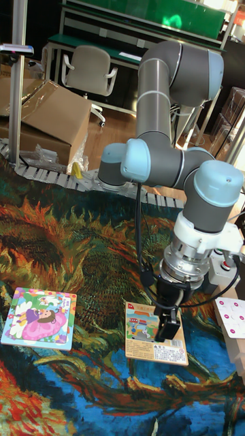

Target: Assemble one piece of a puzzle

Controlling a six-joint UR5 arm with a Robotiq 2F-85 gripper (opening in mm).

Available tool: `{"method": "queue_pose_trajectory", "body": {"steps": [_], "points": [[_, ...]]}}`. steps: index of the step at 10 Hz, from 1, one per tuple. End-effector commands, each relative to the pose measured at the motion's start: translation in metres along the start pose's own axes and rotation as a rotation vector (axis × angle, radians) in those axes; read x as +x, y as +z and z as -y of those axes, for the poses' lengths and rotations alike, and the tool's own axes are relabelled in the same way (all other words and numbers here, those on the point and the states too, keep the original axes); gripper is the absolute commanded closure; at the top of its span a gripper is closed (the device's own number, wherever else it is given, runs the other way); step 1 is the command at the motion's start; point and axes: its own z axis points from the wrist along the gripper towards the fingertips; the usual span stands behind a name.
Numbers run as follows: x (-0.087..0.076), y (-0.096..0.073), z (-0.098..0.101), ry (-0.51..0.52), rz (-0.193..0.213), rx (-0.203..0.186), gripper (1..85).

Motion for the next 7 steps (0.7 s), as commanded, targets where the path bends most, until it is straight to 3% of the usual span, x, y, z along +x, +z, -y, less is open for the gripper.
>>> {"method": "queue_pose_trajectory", "body": {"steps": [1, 4, 7], "points": [[-0.009, 0.009, -0.002, 0.003, 0.036, -0.013, 22.3], [-0.009, 0.018, -0.016, -0.024, 0.061, -0.043, 22.7], [-0.006, 0.018, -0.022, -0.030, 0.047, -0.064, 23.3]]}}
